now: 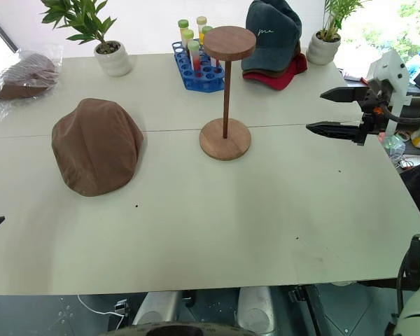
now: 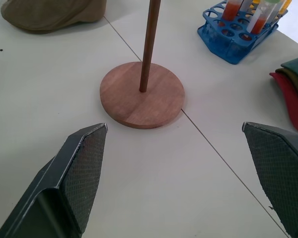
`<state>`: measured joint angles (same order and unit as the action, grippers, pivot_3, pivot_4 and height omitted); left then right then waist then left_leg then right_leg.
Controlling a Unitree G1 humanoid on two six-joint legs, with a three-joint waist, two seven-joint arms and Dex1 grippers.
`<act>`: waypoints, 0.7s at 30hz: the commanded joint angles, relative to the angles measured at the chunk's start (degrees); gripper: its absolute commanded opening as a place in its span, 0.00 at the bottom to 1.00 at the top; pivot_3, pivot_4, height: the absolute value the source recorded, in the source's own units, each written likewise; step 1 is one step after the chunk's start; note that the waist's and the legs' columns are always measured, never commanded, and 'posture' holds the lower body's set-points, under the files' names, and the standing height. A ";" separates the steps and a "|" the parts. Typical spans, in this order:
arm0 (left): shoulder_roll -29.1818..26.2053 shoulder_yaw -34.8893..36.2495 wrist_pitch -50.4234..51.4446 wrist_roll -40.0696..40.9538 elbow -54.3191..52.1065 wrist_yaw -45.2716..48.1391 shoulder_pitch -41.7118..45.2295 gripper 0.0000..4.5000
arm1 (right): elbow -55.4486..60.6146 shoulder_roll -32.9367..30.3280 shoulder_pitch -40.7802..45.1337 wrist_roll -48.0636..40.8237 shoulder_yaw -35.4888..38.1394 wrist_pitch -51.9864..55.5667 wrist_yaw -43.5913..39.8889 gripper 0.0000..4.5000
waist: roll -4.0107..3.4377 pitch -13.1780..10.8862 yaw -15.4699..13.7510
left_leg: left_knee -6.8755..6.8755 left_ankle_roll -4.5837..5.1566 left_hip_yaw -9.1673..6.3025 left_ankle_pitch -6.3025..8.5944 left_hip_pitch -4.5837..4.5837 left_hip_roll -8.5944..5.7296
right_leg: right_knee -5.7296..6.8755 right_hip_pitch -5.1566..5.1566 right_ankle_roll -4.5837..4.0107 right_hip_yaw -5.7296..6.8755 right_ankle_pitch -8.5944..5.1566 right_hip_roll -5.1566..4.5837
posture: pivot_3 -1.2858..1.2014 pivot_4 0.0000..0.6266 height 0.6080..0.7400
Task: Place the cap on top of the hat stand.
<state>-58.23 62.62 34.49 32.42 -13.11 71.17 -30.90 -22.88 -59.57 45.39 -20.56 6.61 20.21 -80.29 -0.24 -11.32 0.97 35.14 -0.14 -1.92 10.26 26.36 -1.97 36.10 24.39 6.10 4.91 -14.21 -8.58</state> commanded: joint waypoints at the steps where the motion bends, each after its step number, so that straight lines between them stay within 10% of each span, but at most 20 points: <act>1: 0.03 2.10 -1.22 -0.71 -0.04 0.72 0.11 1.00 | 0.28 -0.14 0.71 -0.59 1.34 -1.12 -0.27 0.99 | 0.00 0.00 -0.01 | 0.00 0.00 0.01 0.00 0.00 0.00 | 0.00 0.01 0.00 -0.02 0.00 0.00 | 0.52 0.24 0.91; 21: 0.74 -7.23 -3.03 -0.64 -6.68 -6.51 10.67 1.00 | 7.33 0.22 2.74 -4.83 0.93 5.40 -1.54 0.99 | 0.00 0.01 -0.22 | 0.10 0.10 0.08 -0.07 -0.03 0.00 | 0.12 -0.03 0.11 -0.08 0.09 0.03 | 0.52 0.24 0.91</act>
<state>-57.94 56.95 33.03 31.71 -16.50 66.57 -21.32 -20.19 -58.97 45.81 -22.72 6.58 23.87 -80.82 -0.25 -11.30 0.75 35.25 -0.04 -1.84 10.20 26.33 -1.97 36.23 24.35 6.27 4.82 -14.08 -8.56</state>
